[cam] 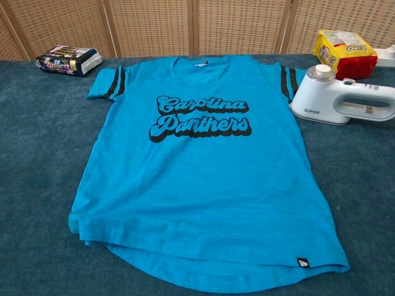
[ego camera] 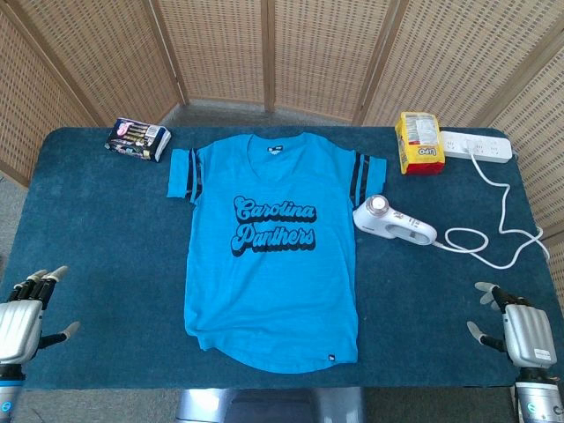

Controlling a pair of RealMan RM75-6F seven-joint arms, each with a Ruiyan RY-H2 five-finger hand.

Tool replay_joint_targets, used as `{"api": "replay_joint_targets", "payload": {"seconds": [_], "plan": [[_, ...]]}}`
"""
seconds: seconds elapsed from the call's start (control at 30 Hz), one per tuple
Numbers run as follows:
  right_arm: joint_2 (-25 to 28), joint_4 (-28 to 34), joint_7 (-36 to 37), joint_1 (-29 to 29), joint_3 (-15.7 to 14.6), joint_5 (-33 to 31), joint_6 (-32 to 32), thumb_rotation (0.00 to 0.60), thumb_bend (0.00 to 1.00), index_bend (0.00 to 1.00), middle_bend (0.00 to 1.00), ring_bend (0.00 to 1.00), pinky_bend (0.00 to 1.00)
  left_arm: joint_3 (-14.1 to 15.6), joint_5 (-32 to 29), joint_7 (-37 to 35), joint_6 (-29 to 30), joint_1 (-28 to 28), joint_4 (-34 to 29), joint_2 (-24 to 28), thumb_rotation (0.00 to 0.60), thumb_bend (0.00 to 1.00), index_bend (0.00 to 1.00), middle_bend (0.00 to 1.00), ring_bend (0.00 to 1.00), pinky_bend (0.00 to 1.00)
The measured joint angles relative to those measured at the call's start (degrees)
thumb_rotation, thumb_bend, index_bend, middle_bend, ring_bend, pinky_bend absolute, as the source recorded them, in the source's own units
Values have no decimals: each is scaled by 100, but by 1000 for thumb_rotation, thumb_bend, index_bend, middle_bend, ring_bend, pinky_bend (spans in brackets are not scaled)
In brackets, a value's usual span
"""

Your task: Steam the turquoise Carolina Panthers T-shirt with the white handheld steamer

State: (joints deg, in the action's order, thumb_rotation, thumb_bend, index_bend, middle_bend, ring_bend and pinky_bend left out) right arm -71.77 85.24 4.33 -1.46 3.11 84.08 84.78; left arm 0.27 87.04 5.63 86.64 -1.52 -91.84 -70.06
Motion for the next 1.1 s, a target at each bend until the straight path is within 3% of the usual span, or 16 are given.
{"api": "replay_joint_targets", "payload": {"seconds": [0.8,1.1], "plan": [[18,105,7,-64,-15,160,3,599,258,289,434,421,437,11,32,-134,59,49,86,22,479,160,126,234,149,215],[-72,301,-171,-475,200,319,-207,600,243,287,413,395,427,19,58,-61,-77,-33,52,-32,477,160,126,234,149,215]]}}
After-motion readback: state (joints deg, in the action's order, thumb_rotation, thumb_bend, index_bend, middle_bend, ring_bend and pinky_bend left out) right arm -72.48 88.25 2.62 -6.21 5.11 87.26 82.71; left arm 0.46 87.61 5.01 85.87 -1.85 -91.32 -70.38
